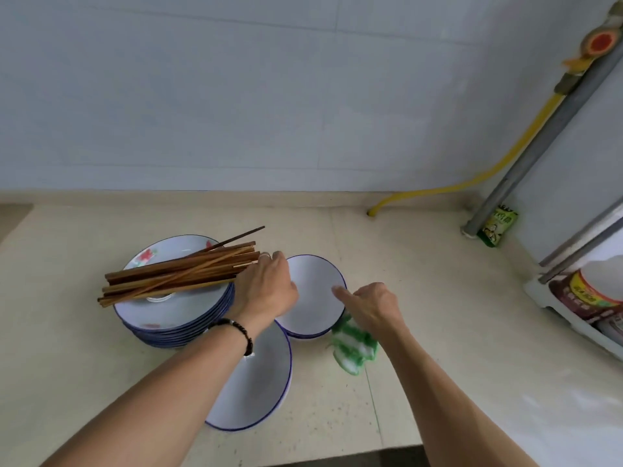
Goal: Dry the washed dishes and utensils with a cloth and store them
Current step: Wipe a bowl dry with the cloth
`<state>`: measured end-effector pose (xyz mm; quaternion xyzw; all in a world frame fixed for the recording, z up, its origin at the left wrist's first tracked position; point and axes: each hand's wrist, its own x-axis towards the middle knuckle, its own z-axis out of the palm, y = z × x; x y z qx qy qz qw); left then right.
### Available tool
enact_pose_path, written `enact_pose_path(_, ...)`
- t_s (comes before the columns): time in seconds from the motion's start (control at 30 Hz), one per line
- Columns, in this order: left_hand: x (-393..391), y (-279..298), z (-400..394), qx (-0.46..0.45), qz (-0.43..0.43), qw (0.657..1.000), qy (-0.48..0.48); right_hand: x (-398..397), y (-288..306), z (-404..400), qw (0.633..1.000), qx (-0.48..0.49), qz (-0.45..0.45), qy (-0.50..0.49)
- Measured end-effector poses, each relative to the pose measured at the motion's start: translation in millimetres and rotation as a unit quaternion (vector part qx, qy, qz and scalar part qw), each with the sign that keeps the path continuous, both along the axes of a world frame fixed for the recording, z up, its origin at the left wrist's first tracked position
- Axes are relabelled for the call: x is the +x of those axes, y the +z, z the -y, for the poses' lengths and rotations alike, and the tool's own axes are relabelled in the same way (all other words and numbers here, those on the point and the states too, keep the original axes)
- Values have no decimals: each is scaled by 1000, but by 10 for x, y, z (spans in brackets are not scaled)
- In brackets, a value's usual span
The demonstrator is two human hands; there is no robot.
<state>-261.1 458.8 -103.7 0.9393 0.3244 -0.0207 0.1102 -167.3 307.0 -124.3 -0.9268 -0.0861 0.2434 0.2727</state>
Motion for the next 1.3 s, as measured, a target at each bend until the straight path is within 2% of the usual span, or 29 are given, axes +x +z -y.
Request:
enact_pose_path(0.17,82,-55,-132,24,-54,998,-17,73,-265,-155,996,-70,3,52)
enact_pose_path(0.3,70,-76,-146,40,-52,997,-33,39,-311,-183,999,-27,-9,43)
enact_pose_path(0.6,48,-43,-115,3,-29,998,-53,123,-92,-82,998,18,-29,55)
enact_pose_path(0.73,70,68,-81,-35,34,995,-87,161,99,129,997,49,-42,36)
enact_pose_path(0.87,112,177,125,-136,147,976,-82,172,309,509,995,82,-59,2)
enact_pose_path(0.93,162,246,339,-220,205,953,-18,161,419,738,993,104,-55,-14)
enact_pose_path(1.0,228,326,636,-356,228,905,51,140,551,1041,991,119,-45,-34)
enact_pose_path(1.1,293,407,1120,-598,172,775,109,106,681,1527,987,146,-40,-61)
enact_pose_path(1.17,322,401,1462,-687,127,708,101,84,728,1868,983,161,-41,-78)
enact_pose_path(1.23,396,375,1906,-718,125,681,76,43,717,2331,978,175,-44,-109)
enact_pose_path(1.3,442,370,2300,-707,138,692,57,-33,673,2746,966,205,-61,-143)
